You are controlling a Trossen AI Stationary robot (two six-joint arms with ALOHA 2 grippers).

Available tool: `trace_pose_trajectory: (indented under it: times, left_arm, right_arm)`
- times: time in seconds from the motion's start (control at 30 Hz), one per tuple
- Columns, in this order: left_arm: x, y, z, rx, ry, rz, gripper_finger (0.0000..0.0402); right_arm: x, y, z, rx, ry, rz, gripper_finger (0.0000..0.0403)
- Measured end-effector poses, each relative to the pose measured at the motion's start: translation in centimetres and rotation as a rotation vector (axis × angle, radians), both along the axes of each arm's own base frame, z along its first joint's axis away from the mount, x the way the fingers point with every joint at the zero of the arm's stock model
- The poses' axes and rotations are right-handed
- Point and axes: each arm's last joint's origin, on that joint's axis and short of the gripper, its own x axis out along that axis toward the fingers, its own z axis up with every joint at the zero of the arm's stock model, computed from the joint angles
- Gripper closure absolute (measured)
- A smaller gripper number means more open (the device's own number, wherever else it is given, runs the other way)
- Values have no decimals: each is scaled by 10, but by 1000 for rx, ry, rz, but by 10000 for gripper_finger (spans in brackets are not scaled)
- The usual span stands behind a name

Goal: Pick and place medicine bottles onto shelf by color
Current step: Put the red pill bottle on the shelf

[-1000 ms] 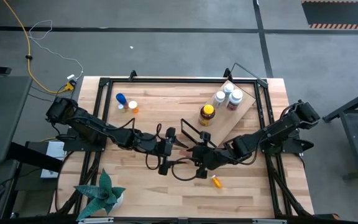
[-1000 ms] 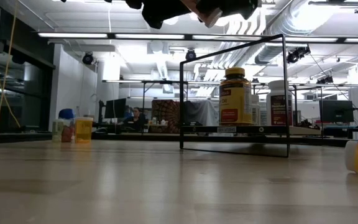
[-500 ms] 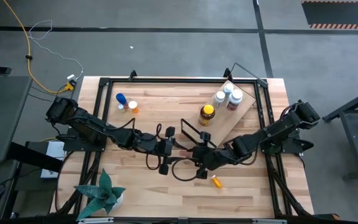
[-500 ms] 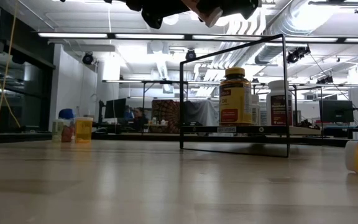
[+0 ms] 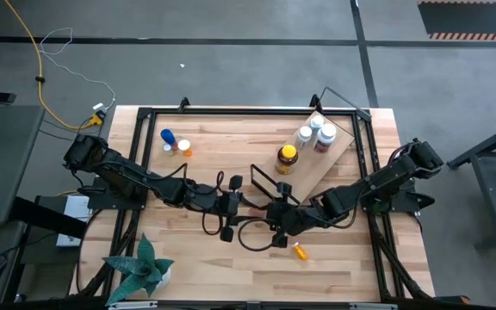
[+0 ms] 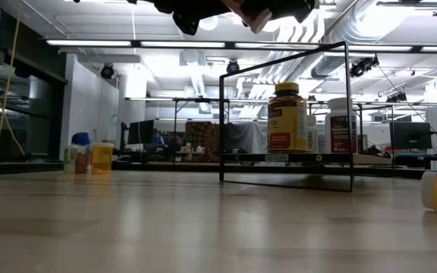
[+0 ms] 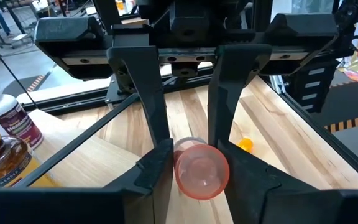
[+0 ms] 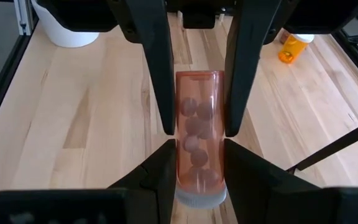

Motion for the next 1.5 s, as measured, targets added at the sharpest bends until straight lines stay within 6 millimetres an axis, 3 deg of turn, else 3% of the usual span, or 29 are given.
trace_pose_trajectory:
  times: [0.23,0.8,1.27,1.5]
  left_arm:
    - [0,0,0,21,0,-6,309]
    - [0,0,0,21,0,-6,311]
    - [0,1,0,29,2,22,311]
    - [-13,7,8,70,61,162,311]
  right_arm:
    - [0,0,0,0,0,0,288]
    - [0,0,0,-33,5,24,286]
    - [1,-1,1,-55,-19,-14,177]
    - [-14,-8,11,-83,29,-14,163]
